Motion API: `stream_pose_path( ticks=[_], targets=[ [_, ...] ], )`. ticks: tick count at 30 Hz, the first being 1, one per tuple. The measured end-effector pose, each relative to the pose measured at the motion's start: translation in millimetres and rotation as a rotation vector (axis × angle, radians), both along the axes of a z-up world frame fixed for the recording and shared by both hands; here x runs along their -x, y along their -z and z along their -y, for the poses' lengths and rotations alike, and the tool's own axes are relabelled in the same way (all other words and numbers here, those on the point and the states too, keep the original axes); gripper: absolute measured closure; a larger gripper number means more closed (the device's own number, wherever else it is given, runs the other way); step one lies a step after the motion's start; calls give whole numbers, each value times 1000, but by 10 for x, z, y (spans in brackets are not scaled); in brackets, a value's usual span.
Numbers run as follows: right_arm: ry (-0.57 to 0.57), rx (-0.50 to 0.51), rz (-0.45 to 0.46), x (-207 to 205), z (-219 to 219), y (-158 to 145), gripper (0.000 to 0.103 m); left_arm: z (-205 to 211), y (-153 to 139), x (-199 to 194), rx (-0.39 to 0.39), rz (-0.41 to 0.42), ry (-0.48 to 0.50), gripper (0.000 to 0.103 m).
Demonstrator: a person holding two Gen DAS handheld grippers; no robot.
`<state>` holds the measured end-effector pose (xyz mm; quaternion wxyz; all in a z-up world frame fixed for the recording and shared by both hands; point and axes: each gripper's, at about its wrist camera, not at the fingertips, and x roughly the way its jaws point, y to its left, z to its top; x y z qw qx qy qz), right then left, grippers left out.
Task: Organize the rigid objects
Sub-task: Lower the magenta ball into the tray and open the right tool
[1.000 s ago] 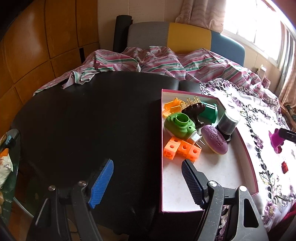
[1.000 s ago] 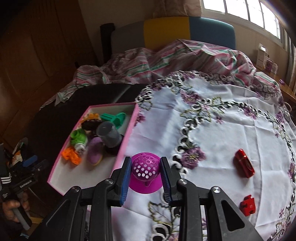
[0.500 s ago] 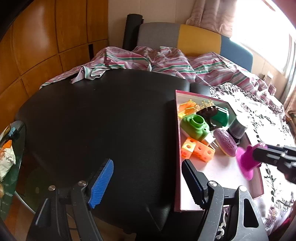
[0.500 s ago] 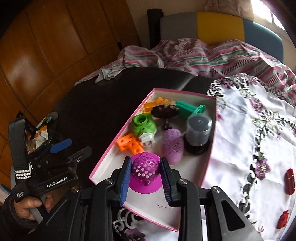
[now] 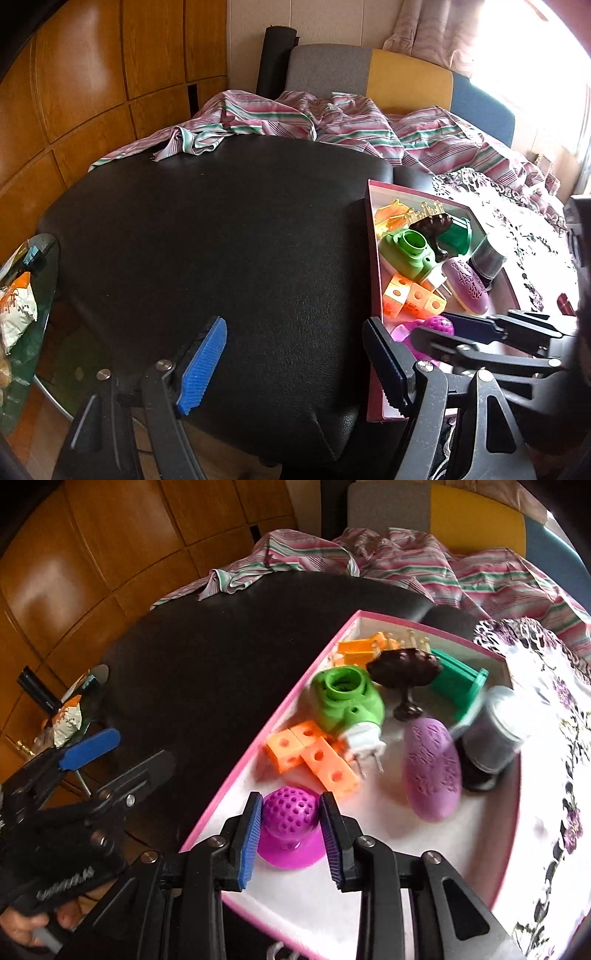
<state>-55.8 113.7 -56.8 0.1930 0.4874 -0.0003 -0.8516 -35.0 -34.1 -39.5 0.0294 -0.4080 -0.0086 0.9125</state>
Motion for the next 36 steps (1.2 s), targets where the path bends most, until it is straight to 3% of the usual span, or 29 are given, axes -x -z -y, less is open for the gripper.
stream_pose_path(
  ticks=[13, 36],
  targets=[
    [-3, 87, 22, -4, -34, 22, 66, 98, -53, -9, -1, -14, -38, 29],
    [82, 55, -80, -244, -533, -323, 64, 39, -327, -118, 14, -85, -13, 29]
  ],
)
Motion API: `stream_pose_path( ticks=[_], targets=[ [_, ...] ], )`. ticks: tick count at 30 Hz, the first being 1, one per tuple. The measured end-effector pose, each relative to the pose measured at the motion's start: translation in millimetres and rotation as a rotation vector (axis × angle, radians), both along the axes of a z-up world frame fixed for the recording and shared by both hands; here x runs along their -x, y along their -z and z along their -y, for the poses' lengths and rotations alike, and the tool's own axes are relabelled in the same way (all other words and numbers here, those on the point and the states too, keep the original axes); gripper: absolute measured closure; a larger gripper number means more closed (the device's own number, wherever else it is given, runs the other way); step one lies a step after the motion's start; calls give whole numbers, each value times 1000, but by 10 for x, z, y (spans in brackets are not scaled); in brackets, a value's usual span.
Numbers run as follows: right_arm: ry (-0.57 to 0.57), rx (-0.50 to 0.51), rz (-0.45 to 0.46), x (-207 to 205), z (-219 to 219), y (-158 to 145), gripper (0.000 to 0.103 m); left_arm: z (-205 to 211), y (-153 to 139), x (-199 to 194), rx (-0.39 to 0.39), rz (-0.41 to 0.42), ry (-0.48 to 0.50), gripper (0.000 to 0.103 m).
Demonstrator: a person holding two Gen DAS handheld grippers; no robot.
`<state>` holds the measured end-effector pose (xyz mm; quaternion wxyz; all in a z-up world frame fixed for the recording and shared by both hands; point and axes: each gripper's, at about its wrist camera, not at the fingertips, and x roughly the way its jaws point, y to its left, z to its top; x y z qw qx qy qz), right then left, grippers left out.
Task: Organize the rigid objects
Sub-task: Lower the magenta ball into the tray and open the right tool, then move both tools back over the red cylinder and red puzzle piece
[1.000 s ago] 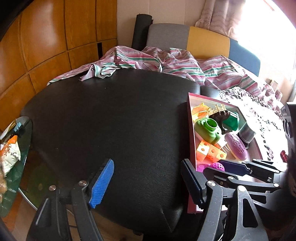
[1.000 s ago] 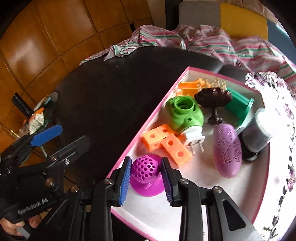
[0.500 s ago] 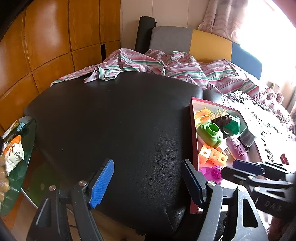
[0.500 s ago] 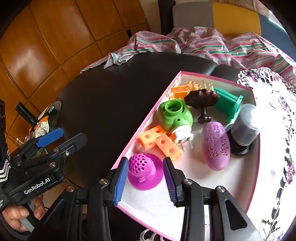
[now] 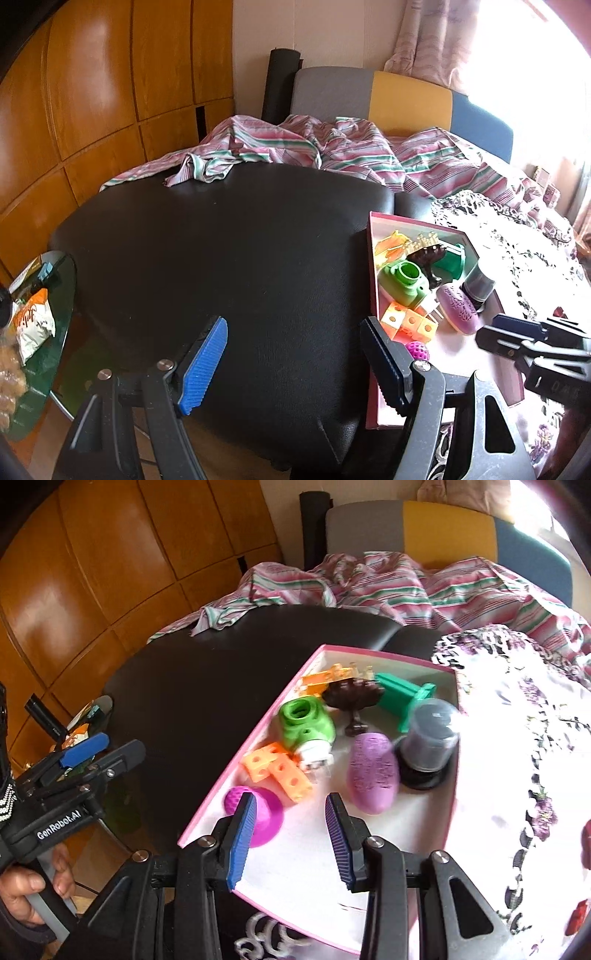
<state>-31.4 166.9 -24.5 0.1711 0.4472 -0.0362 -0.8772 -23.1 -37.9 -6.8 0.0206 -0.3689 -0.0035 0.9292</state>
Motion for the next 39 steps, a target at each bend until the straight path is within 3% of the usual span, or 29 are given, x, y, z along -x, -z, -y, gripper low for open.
stream_pose_path(
  ticks=[11, 27, 33, 39],
  targets=[
    [181, -42, -7, -70, -890, -127, 64, -228, -116, -48, 26, -29, 65, 29],
    [574, -138, 68, -333, -2547, -30, 64, -756, -204, -62, 52, -46, 202, 29],
    [762, -63, 88, -494, -3075, 102, 64, -1013, -219, -57, 65, -50, 263, 29],
    [852, -3, 71, -611, -3246, 56, 64, -1302, -200, -38, 67, -40, 322, 29]
  ],
)
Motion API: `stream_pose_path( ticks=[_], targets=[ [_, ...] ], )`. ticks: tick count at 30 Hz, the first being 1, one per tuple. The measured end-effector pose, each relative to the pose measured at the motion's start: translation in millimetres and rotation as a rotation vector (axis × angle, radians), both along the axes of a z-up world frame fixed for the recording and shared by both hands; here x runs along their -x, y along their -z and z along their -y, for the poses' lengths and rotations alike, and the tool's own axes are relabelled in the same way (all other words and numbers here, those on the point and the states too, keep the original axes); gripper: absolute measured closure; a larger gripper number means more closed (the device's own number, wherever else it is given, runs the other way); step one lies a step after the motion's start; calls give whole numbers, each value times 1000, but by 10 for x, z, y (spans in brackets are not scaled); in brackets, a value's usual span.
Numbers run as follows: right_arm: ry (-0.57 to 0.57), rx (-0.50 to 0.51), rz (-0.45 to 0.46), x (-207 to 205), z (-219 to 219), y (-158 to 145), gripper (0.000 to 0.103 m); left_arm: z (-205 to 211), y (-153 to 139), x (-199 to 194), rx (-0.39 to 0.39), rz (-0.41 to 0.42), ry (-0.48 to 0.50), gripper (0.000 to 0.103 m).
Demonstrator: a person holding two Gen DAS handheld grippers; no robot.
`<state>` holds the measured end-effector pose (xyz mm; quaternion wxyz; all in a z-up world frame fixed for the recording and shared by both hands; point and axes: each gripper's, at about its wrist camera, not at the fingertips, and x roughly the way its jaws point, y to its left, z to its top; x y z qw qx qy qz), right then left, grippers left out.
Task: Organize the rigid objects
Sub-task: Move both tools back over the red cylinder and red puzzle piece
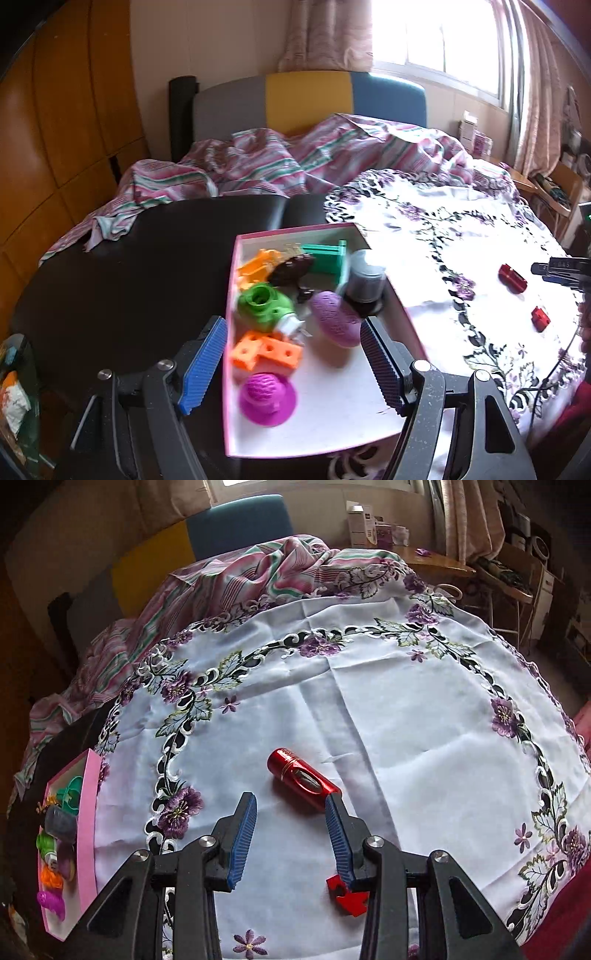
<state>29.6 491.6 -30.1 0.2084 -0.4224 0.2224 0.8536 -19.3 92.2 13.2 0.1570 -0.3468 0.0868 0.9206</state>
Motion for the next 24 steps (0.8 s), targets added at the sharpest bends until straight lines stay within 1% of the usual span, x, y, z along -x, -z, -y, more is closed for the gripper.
stream_pose_path(
  ticks=[5, 13, 19, 24],
  targets=[
    [54, 15, 6, -56, -110, 22, 64, -241, 17, -5, 12, 4, 52, 29],
    [71, 12, 13, -70, -139, 32, 64, -552, 48, 3, 21, 15, 114, 29],
    [90, 29, 14, -96, -175, 45, 64, -737, 83, -5, 25, 27, 152, 29],
    [126, 47, 0, -153, -243, 39, 64, -865, 104, -6, 25, 37, 178, 29]
  ],
)
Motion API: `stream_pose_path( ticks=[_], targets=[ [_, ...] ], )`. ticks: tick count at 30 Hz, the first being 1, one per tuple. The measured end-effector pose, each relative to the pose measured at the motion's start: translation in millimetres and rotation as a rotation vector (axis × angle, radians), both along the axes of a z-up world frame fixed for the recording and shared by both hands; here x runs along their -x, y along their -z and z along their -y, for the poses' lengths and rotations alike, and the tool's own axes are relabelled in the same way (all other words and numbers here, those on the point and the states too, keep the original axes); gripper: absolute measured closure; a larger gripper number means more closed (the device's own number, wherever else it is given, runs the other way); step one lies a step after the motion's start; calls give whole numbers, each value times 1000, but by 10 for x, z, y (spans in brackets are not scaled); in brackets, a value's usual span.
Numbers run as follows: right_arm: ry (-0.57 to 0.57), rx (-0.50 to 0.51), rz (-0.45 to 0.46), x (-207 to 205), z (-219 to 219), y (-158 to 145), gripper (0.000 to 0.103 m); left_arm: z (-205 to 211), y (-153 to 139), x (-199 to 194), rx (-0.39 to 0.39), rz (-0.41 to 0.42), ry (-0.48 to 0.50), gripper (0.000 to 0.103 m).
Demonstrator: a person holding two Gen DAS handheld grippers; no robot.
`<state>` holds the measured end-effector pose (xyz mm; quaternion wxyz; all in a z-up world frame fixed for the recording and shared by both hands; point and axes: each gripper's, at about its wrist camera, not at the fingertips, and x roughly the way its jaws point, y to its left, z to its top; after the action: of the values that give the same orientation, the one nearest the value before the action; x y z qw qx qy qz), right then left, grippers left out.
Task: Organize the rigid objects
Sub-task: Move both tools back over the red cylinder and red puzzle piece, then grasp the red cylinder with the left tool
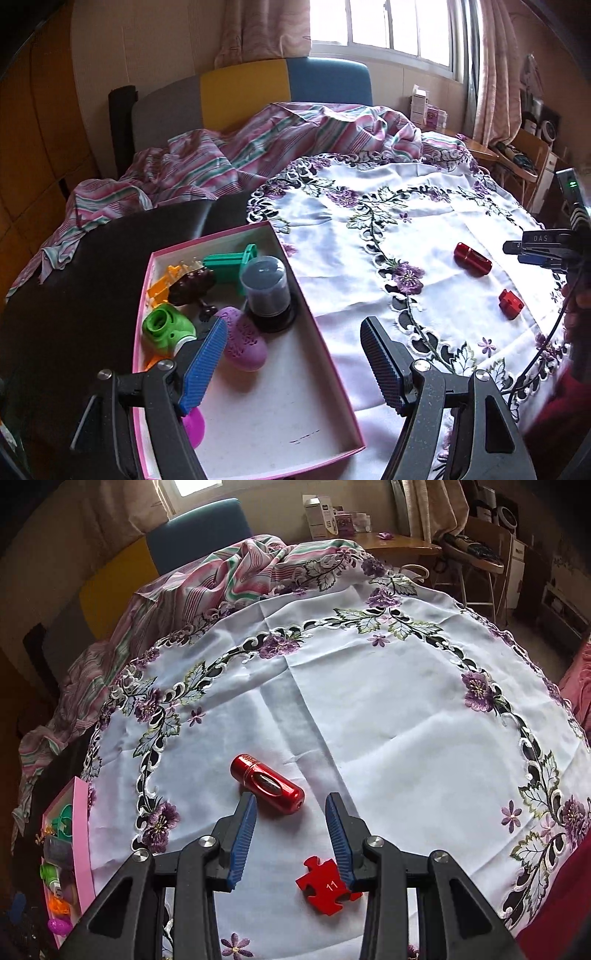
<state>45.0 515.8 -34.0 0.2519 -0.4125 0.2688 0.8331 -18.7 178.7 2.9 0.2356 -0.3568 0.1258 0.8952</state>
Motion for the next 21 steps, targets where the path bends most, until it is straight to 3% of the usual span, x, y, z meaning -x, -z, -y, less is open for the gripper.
stream_pose_path(
  ticks=[21],
  targets=[
    [159, 95, -91, -258, -324, -25, 64, -791, 194, 86, 14, 101, 136, 29]
  ],
)
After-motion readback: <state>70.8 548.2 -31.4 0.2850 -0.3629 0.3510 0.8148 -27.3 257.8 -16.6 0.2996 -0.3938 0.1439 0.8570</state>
